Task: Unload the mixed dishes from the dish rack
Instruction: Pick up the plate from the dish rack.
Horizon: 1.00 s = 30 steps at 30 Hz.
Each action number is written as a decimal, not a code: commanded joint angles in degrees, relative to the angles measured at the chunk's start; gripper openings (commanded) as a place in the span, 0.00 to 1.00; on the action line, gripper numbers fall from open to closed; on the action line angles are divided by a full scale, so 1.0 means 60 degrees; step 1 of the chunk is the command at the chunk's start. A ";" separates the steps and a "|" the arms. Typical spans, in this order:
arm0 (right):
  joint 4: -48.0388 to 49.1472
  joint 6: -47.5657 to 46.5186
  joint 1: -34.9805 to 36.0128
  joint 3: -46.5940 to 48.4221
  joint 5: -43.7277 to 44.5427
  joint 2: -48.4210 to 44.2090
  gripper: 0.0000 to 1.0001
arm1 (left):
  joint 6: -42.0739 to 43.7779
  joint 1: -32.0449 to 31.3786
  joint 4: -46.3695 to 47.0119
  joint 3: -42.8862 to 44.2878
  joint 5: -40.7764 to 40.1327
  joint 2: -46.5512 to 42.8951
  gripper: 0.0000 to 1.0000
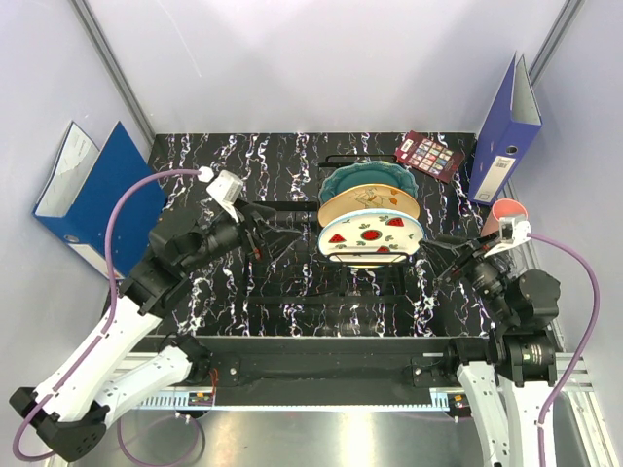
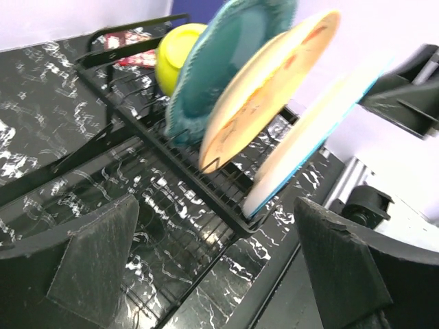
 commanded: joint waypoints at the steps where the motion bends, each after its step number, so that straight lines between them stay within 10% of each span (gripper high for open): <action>1: 0.0570 -0.0019 0.0200 0.0734 0.0542 0.0323 0.57 | 0.0423 -0.0110 0.1355 -0.0092 0.1006 0.0103 0.98; 30: 0.0936 0.0377 0.0464 0.1364 0.1027 0.0603 0.53 | 0.1376 -0.1707 0.2527 -0.0078 0.0904 0.1759 0.85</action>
